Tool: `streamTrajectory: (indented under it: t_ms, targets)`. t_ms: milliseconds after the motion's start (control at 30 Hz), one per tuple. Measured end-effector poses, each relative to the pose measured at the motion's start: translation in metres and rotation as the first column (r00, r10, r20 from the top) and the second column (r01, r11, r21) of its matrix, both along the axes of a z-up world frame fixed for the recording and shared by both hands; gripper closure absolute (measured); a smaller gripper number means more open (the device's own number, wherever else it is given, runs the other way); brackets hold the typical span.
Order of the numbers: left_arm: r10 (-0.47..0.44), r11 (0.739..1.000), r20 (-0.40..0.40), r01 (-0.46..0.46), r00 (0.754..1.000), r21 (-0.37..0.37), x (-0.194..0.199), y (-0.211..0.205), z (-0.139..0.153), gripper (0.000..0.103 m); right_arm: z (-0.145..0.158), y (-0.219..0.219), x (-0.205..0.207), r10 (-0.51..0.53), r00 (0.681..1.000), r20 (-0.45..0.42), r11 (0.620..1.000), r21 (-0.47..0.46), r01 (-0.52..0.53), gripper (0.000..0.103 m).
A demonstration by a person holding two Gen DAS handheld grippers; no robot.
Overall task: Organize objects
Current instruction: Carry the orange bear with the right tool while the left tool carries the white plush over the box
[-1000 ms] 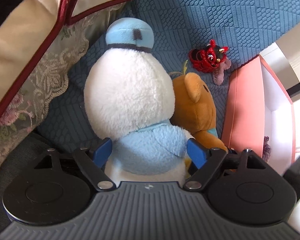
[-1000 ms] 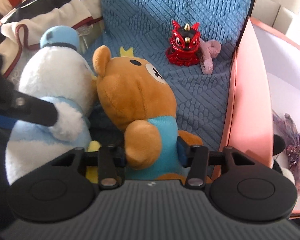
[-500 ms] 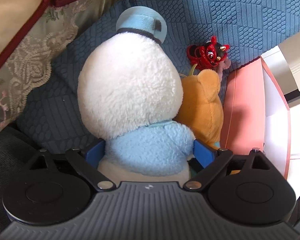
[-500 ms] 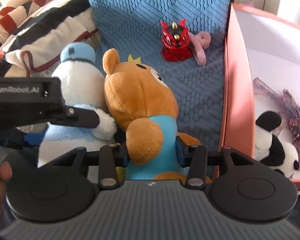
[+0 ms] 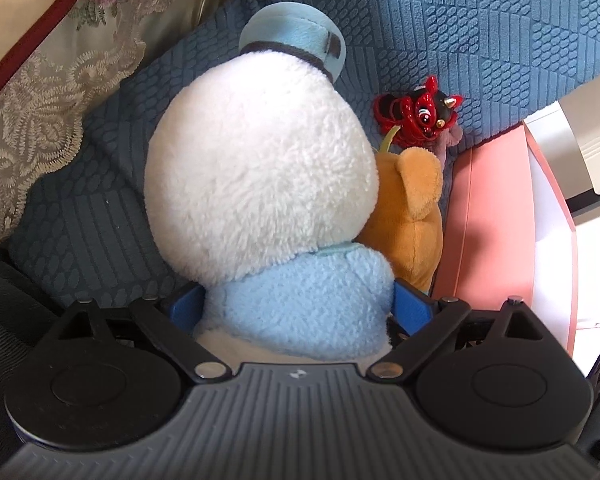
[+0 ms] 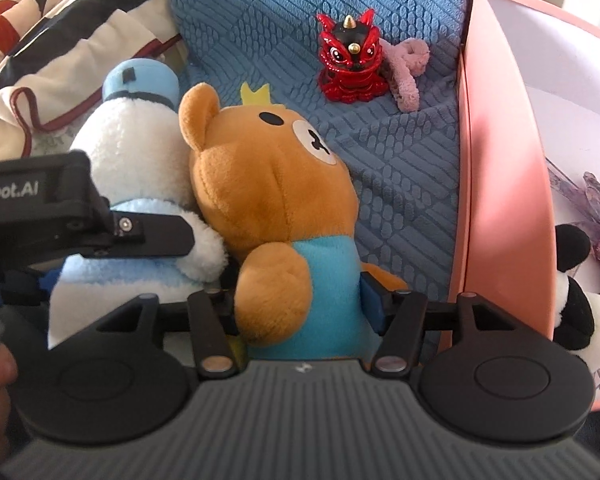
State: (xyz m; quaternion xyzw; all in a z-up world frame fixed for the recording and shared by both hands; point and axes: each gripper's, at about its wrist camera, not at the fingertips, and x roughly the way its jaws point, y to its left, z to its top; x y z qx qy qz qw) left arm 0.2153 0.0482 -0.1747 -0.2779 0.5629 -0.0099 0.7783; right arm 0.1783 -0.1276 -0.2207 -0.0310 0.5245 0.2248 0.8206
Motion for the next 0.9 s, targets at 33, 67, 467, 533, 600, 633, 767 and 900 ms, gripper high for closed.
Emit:
streamTrajectory:
  t_ms: [33, 67, 467, 533, 600, 633, 767, 900]
  targets:
    - [0.002, 1.000, 0.002, -0.002, 1.000, 0.000, 0.000, -0.001, 0.000, 0.007, -0.001, 0.000, 0.001, 0.004, 1.000, -0.002, 1.000, 0.001, -0.004, 0.043]
    - [0.003, 1.000, 0.006, -0.003, 1.000, 0.001, 0.000, -0.001, 0.001, 0.007, -0.002, 0.000, 0.002, 0.003, 1.000, -0.006, 1.000, 0.000, -0.003, 0.043]
    - [0.022, 0.999, 0.093, -0.024, 0.995, 0.025, -0.015, 0.004, 0.026, 0.019, 0.032, -0.010, -0.014, -0.036, 0.999, 0.035, 0.999, 0.039, 0.035, 0.052]
    - [0.027, 0.999, 0.101, -0.030, 0.994, 0.026, -0.018, 0.006, 0.030, 0.019, 0.039, -0.012, -0.018, -0.039, 0.998, 0.044, 0.998, 0.049, 0.037, 0.052]
    - [0.031, 0.999, 0.107, -0.034, 0.994, 0.021, -0.022, 0.009, 0.032, 0.020, 0.046, -0.012, -0.022, -0.036, 0.998, 0.050, 0.998, 0.062, 0.033, 0.052]
    - [0.033, 0.999, 0.108, -0.035, 0.994, 0.017, -0.026, 0.012, 0.033, 0.021, 0.048, -0.012, -0.024, -0.036, 0.998, 0.053, 0.997, 0.063, 0.033, 0.052]
    - [0.046, 0.999, 0.123, -0.048, 0.991, 0.015, -0.033, 0.017, 0.038, 0.021, 0.057, -0.014, -0.030, -0.040, 0.997, 0.060, 0.997, 0.072, 0.036, 0.052]
    - [0.056, 0.998, 0.137, -0.059, 0.989, 0.017, -0.039, 0.016, 0.044, 0.022, 0.065, -0.018, -0.035, -0.045, 0.998, 0.050, 0.995, 0.089, 0.041, 0.052]
